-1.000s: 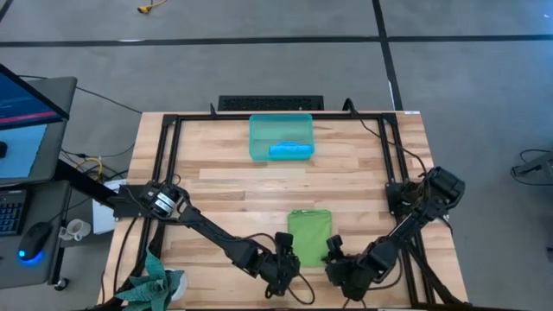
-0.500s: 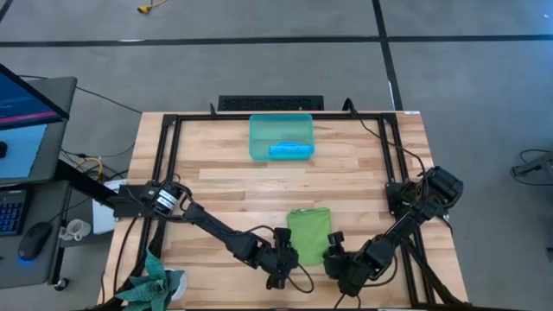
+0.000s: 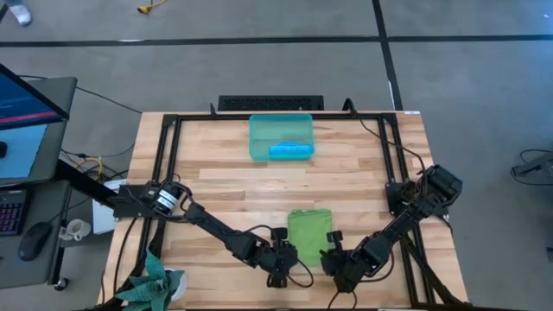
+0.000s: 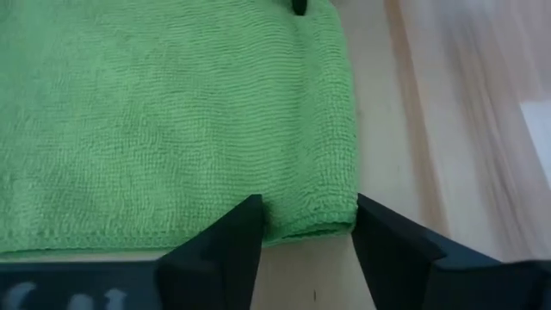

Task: Roll microfiber towels into tight, uniform cylinder then place into a basket
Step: Roll the green microfiber cloth

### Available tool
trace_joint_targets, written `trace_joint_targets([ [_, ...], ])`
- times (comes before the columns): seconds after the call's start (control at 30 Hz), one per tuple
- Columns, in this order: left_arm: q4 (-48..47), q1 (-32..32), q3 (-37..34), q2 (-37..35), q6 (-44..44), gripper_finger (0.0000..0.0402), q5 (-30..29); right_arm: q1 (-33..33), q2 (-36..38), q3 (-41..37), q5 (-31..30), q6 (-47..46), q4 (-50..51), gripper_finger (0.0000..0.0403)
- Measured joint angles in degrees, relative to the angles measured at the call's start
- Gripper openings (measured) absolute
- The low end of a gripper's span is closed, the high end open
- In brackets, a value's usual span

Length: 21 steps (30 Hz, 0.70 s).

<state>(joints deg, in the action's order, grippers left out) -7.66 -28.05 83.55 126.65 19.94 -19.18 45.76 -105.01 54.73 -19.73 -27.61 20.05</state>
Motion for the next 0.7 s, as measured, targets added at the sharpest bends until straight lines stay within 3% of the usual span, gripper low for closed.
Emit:
trace_joint_targets([
  [0.1,0.53,0.06,0.00,0.00,1.04,0.0137,0.83,0.04,0.02,-0.03,0.30,0.01,-0.32,0.0010],
  [0.27,2.54,-0.12,0.00,0.00,3.76,0.0081,6.63,0.11,-0.02,-0.06,3.81,-1.22,-3.07,0.0024],
  [0.43,2.68,-0.28,0.02,0.00,8.00,0.0034,9.53,0.22,-0.13,1.25,11.36,-2.99,-4.04,0.0009],
  [0.57,3.14,-0.31,0.08,0.00,13.30,0.0012,12.09,0.69,-0.39,3.38,16.40,-4.38,-3.83,0.0008],
  [0.7,3.12,-0.31,0.13,0.00,21.40,0.0008,15.39,1.25,-0.39,4.74,17.55,-6.09,-3.88,0.0015],
])
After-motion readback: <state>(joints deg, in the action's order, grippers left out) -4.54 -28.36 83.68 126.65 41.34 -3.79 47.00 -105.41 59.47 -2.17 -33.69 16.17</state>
